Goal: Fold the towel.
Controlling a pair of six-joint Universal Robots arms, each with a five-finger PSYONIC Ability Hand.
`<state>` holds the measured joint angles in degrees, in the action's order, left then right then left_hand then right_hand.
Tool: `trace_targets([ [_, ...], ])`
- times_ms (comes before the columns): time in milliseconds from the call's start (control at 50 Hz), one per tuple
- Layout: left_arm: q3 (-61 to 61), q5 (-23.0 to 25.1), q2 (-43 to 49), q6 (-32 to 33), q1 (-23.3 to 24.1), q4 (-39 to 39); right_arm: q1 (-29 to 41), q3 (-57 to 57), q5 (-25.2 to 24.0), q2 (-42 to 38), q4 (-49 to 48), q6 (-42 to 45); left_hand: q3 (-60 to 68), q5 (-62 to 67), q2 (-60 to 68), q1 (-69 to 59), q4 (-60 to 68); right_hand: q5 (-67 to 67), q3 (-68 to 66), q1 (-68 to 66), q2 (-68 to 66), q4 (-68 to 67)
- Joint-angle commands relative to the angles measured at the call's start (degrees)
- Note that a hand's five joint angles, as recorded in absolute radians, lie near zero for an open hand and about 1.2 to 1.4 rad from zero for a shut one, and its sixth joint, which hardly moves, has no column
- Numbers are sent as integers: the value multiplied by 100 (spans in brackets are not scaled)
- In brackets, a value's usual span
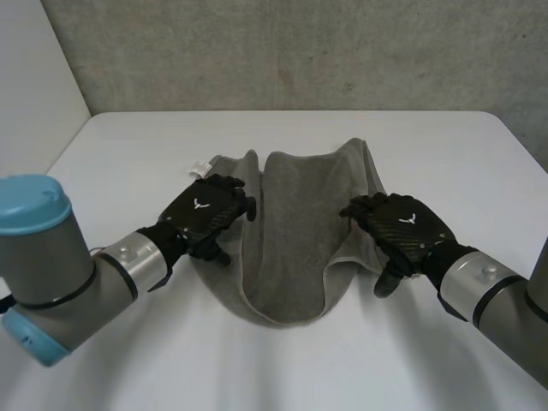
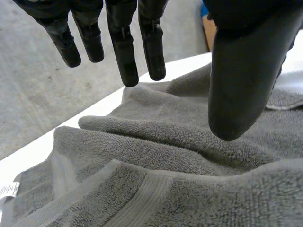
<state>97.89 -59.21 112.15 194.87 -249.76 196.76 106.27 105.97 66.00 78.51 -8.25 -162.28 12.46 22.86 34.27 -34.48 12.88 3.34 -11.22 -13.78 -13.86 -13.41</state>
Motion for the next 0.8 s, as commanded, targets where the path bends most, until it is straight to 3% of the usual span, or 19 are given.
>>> trace_targets([
  [20, -1033, 427, 815, 1296, -82, -1154, -186, 37, -105, -63, -28, 48, -246, -481, -623, 643, -288, -334, 122, 378, 386, 341],
  [60, -1272, 427, 1002, 1659, -82, -1509, -195, 29, -114, -64, -28, 56, -246, -481, -623, 643, -288, -334, 122, 378, 386, 341],
  [100, -1657, 427, 1343, 2429, -82, -2235, -195, 20, -123, -64, -28, 56, -246, -481, -623, 643, -288, -334, 122, 378, 386, 341],
  [260, -2011, 410, 1713, 3837, -99, -3327, -195, 37, -123, -90, -37, 56, -246, -414, -556, 576, -288, -334, 122, 378, 386, 341],
  [520, -1879, 313, 1582, 3927, -214, -3399, -195, 29, -193, -222, -37, 65, -246, -111, -253, 273, -288, -334, 122, 378, 386, 341],
  [800, -1167, 322, 729, 3918, -776, -3416, -151, 11, -193, -231, -28, 100, -246, 663, 521, -501, -288, -334, 122, 378, 386, 341],
])
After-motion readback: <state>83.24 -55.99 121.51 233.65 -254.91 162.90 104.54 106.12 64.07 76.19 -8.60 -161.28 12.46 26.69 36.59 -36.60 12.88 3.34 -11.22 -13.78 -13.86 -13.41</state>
